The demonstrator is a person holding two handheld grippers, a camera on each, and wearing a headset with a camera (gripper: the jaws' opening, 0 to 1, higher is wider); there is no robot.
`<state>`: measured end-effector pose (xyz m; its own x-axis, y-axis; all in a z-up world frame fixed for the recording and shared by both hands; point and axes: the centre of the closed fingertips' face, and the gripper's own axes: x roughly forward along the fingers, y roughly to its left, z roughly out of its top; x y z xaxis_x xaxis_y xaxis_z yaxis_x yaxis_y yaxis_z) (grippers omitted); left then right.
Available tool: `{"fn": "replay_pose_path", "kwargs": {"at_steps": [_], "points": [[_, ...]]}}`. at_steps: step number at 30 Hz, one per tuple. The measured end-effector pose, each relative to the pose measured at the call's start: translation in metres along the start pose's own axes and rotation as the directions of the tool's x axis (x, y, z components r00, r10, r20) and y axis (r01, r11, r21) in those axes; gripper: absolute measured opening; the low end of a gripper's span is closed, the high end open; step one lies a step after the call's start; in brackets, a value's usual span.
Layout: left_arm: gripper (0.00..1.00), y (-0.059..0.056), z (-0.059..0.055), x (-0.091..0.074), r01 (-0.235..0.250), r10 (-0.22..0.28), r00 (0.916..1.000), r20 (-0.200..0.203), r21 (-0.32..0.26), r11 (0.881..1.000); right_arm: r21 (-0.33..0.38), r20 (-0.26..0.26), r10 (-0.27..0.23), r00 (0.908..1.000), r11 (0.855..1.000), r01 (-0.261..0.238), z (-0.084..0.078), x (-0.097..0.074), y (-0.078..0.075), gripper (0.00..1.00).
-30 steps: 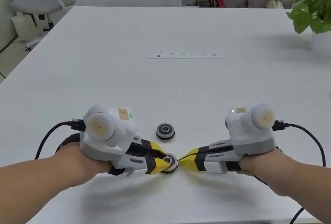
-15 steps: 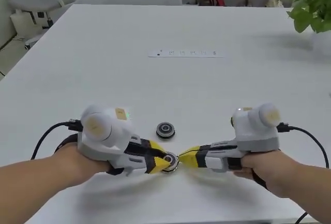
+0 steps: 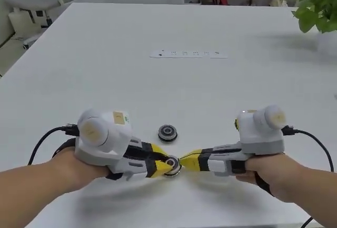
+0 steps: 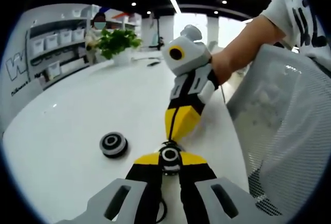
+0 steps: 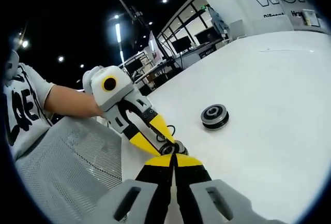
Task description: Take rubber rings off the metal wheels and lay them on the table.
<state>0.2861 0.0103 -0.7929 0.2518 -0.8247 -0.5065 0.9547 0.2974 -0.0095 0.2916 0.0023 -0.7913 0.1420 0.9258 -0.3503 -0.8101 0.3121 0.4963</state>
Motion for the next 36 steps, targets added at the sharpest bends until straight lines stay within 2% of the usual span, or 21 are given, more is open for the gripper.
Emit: {"fn": "replay_pose_path", "kwargs": {"at_steps": [24, 29, 36], "points": [[0.12, -0.003, 0.000, 0.000, 0.007, -0.007, 1.0000, -0.004, 0.008, 1.000, -0.015, -0.006, 0.046, 0.9989, 0.999, -0.046, 0.003, 0.004, 0.015, 0.00], [0.12, -0.002, 0.000, 0.000, 0.005, -0.005, 1.0000, -0.003, 0.007, 1.000, -0.022, -0.001, 0.058, 0.9983, 0.998, -0.058, 0.006, 0.006, 0.018, 0.00], [0.12, -0.003, 0.000, 0.000, 0.005, -0.005, 1.0000, -0.003, 0.005, 1.000, 0.009, 0.026, 0.074, 0.9969, 0.997, -0.074, 0.010, 0.005, 0.021, 0.00]]}}
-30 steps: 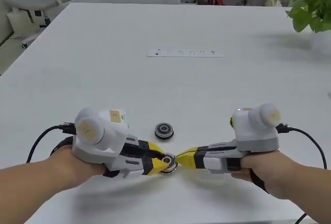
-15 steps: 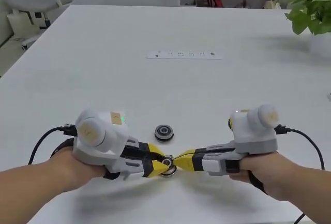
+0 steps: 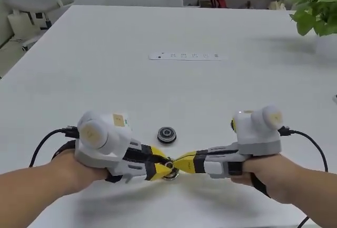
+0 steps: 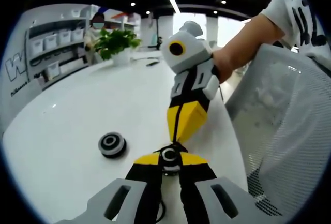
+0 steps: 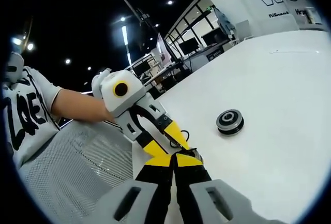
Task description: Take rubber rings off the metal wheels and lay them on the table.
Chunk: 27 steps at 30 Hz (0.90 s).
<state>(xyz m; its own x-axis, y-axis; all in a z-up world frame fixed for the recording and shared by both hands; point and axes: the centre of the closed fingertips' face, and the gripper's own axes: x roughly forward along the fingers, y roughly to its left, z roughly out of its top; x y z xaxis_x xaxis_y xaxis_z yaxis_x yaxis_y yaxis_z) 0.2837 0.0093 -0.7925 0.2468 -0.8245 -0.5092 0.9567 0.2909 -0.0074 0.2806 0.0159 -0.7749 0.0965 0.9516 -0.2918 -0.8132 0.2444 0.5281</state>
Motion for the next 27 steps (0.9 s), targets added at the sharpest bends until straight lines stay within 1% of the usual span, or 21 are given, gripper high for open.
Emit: {"fn": "replay_pose_path", "kwargs": {"at_steps": [3, 4, 8, 9, 13, 22, 25, 27], "points": [[0.12, 0.000, 0.000, 0.000, -0.001, 0.001, 1.0000, 0.001, 0.001, 1.000, 0.005, 0.014, 0.006, 0.9999, 1.000, -0.006, 0.005, 0.002, 0.002, 0.00], [0.12, 0.000, 0.000, 0.000, -0.001, 0.001, 1.0000, 0.001, 0.000, 1.000, 0.004, 0.011, 0.005, 0.9999, 1.000, -0.005, 0.006, 0.004, 0.003, 0.00], [0.12, 0.000, 0.000, 0.000, 0.000, 0.000, 1.0000, 0.001, 0.000, 1.000, 0.010, 0.012, -0.009, 0.9999, 1.000, 0.008, 0.005, 0.003, -0.001, 0.00], [0.12, 0.000, 0.001, 0.000, -0.001, 0.001, 1.0000, 0.000, 0.002, 1.000, 0.007, 0.005, -0.025, 0.9997, 1.000, 0.025, 0.003, 0.002, -0.004, 0.00], [0.12, 0.000, 0.001, 0.001, 0.001, -0.001, 1.0000, -0.002, -0.008, 1.000, 0.009, 0.007, -0.036, 0.9993, 0.999, 0.036, 0.002, -0.001, -0.009, 0.00], [0.14, -0.001, 0.002, 0.001, 0.010, -0.010, 0.9998, -0.016, -0.022, 1.000, 0.017, 0.008, -0.045, 0.9990, 0.999, 0.045, 0.001, -0.002, -0.011, 0.00], [0.15, -0.001, 0.002, 0.000, 0.021, -0.021, 0.9995, -0.022, -0.017, 1.000, 0.019, 0.010, -0.047, 0.9988, 0.999, 0.047, 0.002, -0.003, -0.011, 0.00], [0.15, -0.001, 0.004, -0.001, 0.027, -0.027, 0.9994, -0.023, -0.009, 1.000, 0.021, 0.012, -0.048, 0.9988, 0.999, 0.048, 0.002, -0.004, -0.012, 0.00]]}}
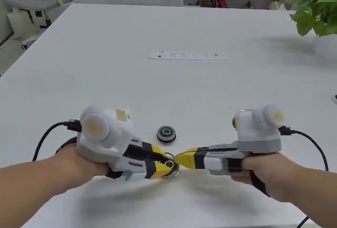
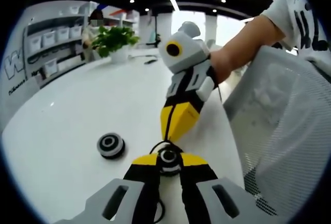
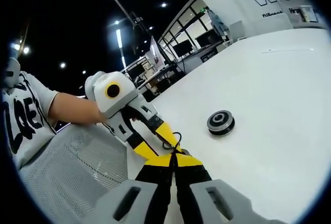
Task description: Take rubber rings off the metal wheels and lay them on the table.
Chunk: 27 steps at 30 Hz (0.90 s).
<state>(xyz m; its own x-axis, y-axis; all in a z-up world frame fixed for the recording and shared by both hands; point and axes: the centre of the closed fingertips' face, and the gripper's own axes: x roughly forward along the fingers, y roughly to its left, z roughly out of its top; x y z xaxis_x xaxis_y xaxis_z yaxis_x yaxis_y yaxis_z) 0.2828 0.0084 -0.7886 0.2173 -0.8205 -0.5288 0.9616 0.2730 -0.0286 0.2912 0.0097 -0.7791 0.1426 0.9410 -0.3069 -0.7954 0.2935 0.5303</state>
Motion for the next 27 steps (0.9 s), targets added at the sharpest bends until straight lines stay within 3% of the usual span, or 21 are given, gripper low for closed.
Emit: {"fn": "replay_pose_path", "kwargs": {"at_steps": [10, 18, 27], "points": [[0.22, -0.004, 0.009, -0.020, 0.024, -0.025, 0.9996, 0.016, 0.045, 0.999, 0.007, 0.017, 0.003, 0.9999, 1.000, -0.003, 0.005, -0.001, 0.000, 0.00], [0.34, -0.001, 0.019, -0.038, 0.010, -0.012, 0.9982, 0.060, 0.040, 0.999, 0.003, 0.017, 0.013, 0.9998, 1.000, -0.013, 0.010, -0.001, 0.003, 0.00], [0.43, 0.000, 0.019, -0.056, -0.013, 0.011, 0.9971, 0.075, 0.028, 1.000, -0.014, 0.023, 0.035, 0.9991, 0.999, -0.035, 0.024, 0.005, 0.011, 0.00]]}}
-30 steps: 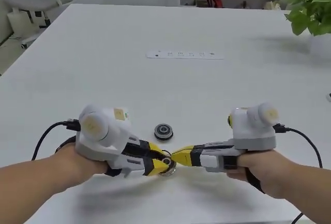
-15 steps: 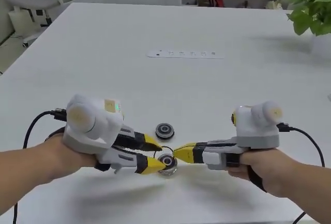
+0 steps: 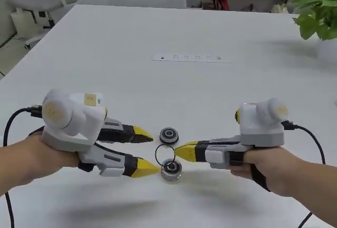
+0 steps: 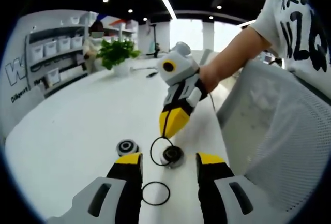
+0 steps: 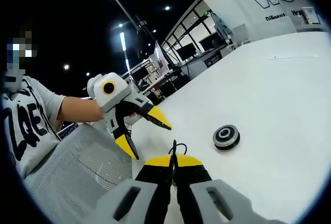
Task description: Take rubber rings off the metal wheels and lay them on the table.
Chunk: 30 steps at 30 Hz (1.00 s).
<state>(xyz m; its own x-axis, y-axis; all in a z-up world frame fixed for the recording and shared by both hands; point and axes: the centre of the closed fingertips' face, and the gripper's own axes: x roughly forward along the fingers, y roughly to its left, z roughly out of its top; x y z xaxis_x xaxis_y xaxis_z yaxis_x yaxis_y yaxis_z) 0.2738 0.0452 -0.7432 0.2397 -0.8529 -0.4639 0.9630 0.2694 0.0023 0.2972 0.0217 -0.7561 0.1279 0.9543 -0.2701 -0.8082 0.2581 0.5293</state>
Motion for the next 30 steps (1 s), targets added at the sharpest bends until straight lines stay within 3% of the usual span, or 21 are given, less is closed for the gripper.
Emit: {"fn": "replay_pose_path", "kwargs": {"at_steps": [13, 30], "points": [[0.59, 0.004, -0.005, -0.023, -0.033, 0.034, 0.9993, 0.015, -0.020, 0.999, -0.027, -0.058, 0.023, 0.9980, 0.999, -0.025, -0.002, 0.023, 0.004, 0.00], [0.59, 0.009, -0.015, -0.033, -0.078, 0.078, 0.9970, -0.001, -0.042, 0.996, -0.062, -0.142, 0.004, 0.9899, 0.998, -0.013, -0.017, 0.047, 0.000, 0.00]]}}
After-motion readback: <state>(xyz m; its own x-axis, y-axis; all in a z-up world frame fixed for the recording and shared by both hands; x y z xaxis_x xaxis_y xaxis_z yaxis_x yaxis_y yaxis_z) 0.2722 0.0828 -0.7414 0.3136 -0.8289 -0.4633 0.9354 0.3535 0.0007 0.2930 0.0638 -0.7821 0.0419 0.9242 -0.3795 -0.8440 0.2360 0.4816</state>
